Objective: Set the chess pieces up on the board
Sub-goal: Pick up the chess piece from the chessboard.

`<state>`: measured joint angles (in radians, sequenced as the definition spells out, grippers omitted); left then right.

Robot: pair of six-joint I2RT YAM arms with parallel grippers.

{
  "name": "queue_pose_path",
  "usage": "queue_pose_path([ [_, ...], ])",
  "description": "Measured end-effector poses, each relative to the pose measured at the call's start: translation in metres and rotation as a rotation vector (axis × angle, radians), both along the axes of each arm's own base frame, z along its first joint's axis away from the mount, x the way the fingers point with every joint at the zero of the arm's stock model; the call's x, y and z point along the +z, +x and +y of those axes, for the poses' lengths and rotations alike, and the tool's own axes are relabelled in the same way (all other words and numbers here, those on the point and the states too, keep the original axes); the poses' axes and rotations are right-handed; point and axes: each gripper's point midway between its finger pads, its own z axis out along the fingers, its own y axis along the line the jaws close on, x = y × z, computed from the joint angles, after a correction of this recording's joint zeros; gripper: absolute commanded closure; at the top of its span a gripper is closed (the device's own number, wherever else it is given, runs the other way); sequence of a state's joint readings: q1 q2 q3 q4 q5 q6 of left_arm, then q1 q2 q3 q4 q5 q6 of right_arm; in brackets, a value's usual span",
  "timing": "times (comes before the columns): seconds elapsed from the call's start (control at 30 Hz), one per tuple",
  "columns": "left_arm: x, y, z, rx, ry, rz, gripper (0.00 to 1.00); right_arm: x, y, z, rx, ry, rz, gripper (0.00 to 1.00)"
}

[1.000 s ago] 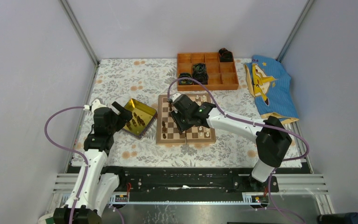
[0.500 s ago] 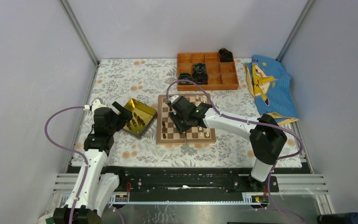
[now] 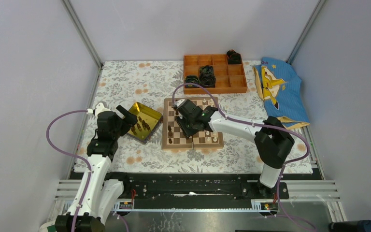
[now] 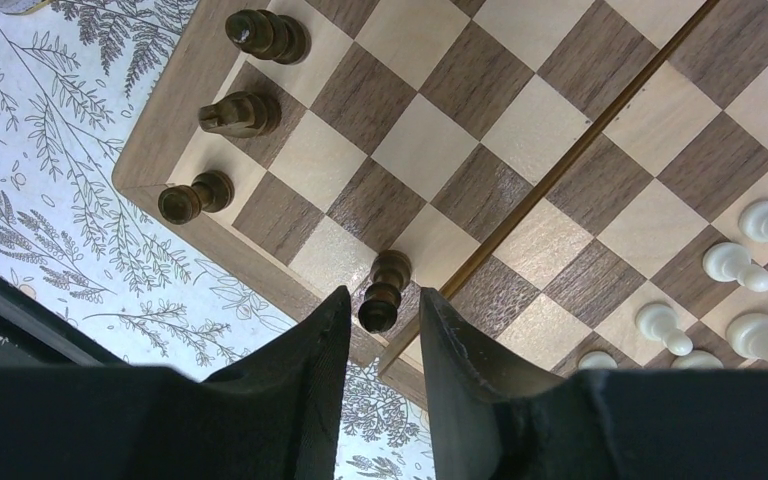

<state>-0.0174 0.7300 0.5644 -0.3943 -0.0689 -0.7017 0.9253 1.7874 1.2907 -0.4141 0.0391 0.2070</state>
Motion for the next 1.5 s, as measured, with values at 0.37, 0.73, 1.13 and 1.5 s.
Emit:
queue_pose_path([
  [0.37,-0.0003,0.0,0.0,0.0,0.0,0.001,0.07,-0.0052,-0.0001,-0.0004,0.001,-0.007,0.012,0.8],
  [0.73,-0.0012,0.0002,0.0,0.0,0.0,0.005,0.07,-0.005,-0.0001,-0.0004,0.001,-0.007,0.012,0.89],
  [1.13,-0.0011,0.0002,0.0,0.0,0.0,0.005,0.07,-0.0053,-0.0008,-0.0014,0.001,-0.011,0.016,0.98],
  [1.5,0.0005,-0.0001,0.0,0.0,0.0,-0.002,0.07,-0.0013,-0.0001,-0.0007,0.002,-0.011,0.015,1.0],
])
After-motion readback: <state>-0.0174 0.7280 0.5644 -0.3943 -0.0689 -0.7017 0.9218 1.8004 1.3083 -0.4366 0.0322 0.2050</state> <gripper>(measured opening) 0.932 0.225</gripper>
